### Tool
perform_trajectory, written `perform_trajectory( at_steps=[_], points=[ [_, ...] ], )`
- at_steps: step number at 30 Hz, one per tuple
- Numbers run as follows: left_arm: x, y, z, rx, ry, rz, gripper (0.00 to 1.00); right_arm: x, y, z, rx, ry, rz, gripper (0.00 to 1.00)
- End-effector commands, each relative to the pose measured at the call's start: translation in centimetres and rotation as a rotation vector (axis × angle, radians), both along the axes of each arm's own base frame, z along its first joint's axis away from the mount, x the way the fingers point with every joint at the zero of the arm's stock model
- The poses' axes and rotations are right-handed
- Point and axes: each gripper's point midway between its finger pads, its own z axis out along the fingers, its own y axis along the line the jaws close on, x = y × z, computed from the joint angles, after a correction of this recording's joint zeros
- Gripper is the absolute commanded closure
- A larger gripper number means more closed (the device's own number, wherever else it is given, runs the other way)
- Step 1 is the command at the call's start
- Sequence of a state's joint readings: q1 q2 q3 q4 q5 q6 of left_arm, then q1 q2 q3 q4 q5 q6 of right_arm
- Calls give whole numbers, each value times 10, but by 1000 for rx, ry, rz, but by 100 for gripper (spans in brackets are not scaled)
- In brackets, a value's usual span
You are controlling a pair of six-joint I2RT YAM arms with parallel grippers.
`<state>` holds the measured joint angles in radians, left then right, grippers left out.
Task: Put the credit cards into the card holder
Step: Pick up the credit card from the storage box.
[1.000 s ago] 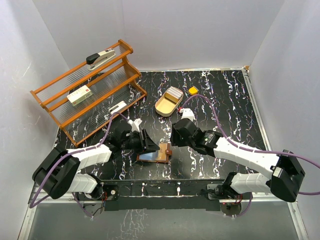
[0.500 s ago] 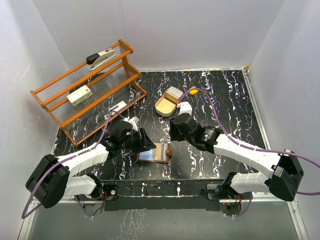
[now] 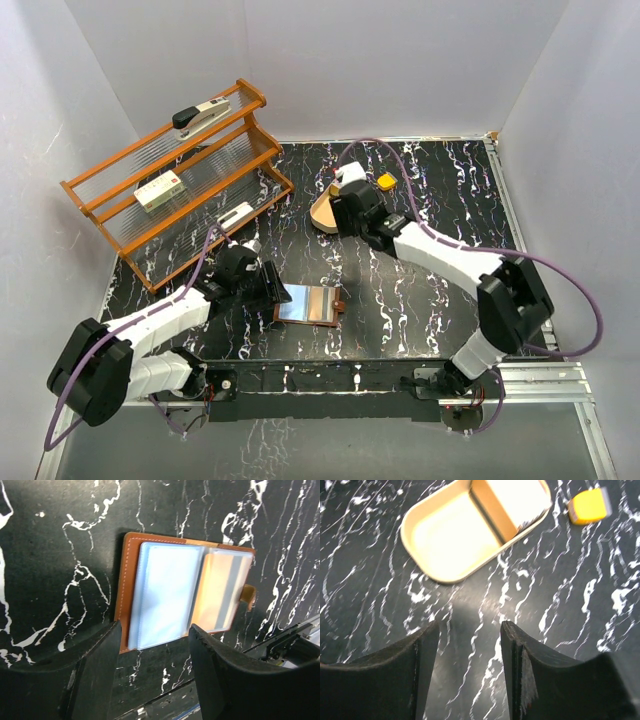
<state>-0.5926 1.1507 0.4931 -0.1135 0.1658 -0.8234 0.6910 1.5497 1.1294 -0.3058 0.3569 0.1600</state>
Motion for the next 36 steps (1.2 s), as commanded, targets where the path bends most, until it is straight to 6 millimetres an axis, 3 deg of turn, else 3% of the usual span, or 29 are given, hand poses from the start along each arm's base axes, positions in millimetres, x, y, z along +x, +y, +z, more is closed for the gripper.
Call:
perform_trajectory(
  at_steps=[1,8,13,17,27,36],
  points=[
    [-6,5,-5,11,6,-27,45,57,3,39,-38,-145,41,48],
    [-8,-7,-8,-49,-2,-94,44,110,-2,9,-164,-133,80,43],
    [-13,-18,-8,-108,4,-147,44,140,5,-2,-198,-132,105,39],
    [-16,-23,-2,-150,-5,-167,45,151,10,-20,-237,-114,119,36],
    [-21,-26,5,-205,-19,-164,45,170,3,-39,-364,-98,110,38],
    [-22,-23,5,-201,-21,-150,44,180,-6,-38,-438,-116,71,47]
  ],
)
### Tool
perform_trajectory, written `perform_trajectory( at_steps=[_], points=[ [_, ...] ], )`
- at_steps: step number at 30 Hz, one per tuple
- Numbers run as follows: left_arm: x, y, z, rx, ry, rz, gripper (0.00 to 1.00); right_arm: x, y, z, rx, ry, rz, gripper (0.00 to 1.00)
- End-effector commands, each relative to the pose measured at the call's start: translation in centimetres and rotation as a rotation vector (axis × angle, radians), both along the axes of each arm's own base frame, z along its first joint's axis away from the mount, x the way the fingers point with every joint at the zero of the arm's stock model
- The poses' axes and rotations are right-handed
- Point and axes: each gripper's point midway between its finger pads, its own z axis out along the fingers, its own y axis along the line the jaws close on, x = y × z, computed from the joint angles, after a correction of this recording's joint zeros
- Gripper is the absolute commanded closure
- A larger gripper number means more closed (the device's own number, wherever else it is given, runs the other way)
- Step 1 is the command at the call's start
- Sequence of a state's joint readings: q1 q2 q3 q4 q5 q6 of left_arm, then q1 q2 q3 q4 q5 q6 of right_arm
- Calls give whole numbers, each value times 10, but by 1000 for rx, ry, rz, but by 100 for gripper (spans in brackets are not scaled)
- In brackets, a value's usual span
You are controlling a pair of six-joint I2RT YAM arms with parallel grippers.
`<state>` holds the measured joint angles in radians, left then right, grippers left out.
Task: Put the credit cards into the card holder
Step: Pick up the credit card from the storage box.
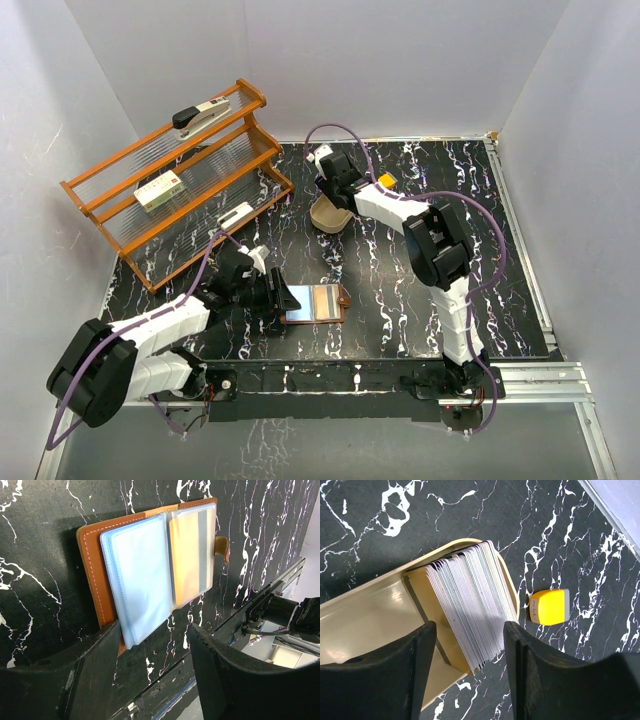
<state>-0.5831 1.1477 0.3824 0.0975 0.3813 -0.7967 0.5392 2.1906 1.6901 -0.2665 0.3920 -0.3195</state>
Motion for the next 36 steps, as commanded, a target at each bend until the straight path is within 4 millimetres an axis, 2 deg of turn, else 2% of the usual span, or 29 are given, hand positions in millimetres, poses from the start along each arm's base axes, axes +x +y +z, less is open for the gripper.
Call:
perform_trajectory(
  at_steps=[1,14,22,32,36],
  points=[
    [-2,1,3,-20,-6,3,44,17,0,32,-9,-91,-23,49],
    [-2,2,4,-22,-10,10,44,23,-1,54,5,-143,-33,66],
    [-2,1,5,-27,-10,13,44,22,-3,60,10,-157,-41,81],
    [-3,2,4,-25,-6,16,44,7,3,72,87,-126,-10,100],
    [-2,3,5,-15,-7,19,44,-5,5,77,125,-99,8,100]
  ],
)
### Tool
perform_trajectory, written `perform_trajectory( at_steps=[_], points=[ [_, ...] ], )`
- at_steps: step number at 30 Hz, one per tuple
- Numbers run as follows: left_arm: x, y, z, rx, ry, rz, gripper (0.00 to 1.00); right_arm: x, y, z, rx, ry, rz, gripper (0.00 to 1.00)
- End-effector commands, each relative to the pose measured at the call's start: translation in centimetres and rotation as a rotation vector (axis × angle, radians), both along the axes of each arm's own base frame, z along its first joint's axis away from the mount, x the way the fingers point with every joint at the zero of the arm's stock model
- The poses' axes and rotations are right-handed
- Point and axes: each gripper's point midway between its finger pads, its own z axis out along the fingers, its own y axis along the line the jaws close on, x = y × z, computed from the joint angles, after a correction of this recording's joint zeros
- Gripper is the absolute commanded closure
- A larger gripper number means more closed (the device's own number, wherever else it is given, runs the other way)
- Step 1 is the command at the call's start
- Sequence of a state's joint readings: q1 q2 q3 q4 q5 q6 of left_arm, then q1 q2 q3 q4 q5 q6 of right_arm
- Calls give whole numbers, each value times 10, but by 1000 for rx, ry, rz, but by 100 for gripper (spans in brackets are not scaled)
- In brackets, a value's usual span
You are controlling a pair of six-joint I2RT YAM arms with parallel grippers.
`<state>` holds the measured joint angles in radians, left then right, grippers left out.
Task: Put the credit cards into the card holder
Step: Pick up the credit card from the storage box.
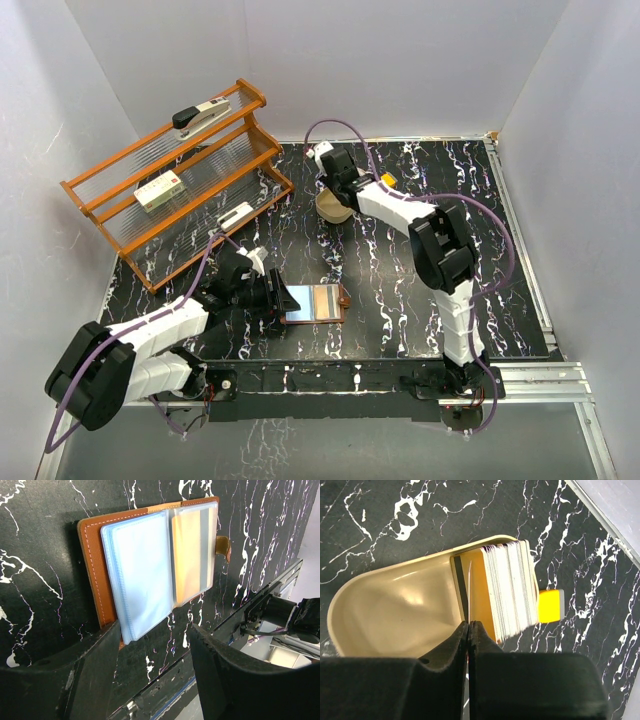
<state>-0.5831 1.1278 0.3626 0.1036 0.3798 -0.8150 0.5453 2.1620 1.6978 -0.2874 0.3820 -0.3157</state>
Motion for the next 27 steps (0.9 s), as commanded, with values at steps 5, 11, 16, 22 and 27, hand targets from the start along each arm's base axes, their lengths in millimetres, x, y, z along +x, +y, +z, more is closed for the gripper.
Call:
perform_trajectory(
  at_steps=[5,11,16,22,27],
  points=[
    [1,4,6,8,-13,14,44,-21,0,70,172,-49,-4,100],
    [5,16,3,96,2,51,45,-59,-1,94,343,-6,-57,100],
    [7,24,2,158,10,66,45,-96,-6,116,494,22,-105,100],
    [8,20,7,123,-5,73,45,-141,2,122,658,141,-101,100],
    [6,22,-1,130,16,82,47,-173,7,123,770,208,-83,100]
  ],
)
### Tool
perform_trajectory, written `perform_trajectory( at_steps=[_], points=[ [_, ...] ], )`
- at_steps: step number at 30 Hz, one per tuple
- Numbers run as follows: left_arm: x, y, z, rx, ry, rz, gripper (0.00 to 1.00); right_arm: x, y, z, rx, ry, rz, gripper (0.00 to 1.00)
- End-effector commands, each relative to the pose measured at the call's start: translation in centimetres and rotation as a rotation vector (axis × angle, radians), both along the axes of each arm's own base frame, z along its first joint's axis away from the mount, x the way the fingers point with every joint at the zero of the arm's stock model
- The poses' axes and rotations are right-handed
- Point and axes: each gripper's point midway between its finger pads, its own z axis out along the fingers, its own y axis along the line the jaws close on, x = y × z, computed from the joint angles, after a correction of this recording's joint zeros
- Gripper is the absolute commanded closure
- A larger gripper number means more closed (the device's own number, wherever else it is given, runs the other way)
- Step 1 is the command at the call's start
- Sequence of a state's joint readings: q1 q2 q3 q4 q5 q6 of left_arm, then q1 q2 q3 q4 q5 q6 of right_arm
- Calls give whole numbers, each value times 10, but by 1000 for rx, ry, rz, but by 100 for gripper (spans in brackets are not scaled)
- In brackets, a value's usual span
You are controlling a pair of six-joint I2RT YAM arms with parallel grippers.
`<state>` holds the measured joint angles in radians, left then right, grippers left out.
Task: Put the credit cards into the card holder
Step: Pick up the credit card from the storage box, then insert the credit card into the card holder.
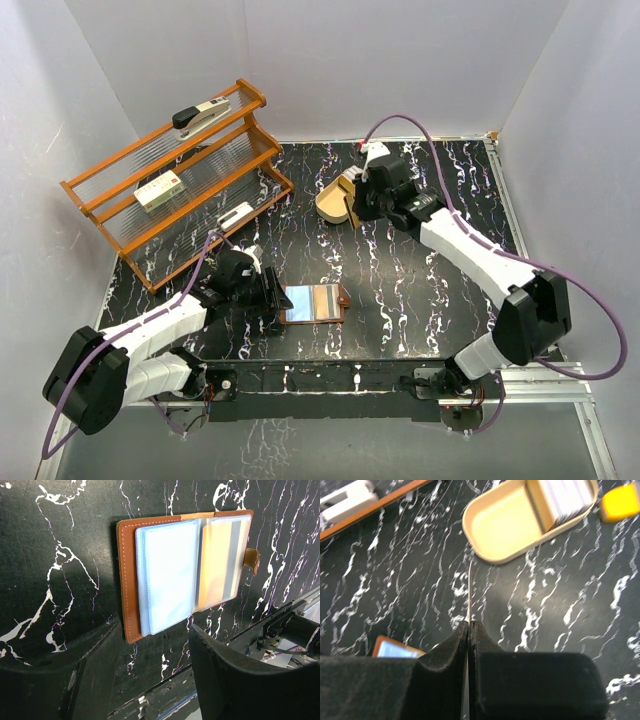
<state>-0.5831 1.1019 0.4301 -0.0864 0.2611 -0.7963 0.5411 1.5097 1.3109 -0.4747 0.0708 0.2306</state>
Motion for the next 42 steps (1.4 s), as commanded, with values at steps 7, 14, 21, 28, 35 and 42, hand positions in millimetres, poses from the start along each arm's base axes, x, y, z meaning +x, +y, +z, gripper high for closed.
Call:
perform_trajectory(
  at_steps=[7,14,21,28,35,42],
  points=[
    [3,0,-1,-12,-4,25,52,-71,30,-4,281,163,102,100],
    [4,-3,1,-31,-6,21,64,-111,54,-23,367,259,162,100],
    [-1,-4,-3,-53,15,29,76,-138,72,-30,430,316,209,100],
    [-4,-5,-5,-63,34,26,100,-146,73,-38,469,327,189,100],
    [-5,1,-14,-15,46,30,100,-149,74,-52,485,368,173,100],
    [-6,-1,-16,-24,48,19,100,-149,73,-73,465,399,151,100]
  ],
)
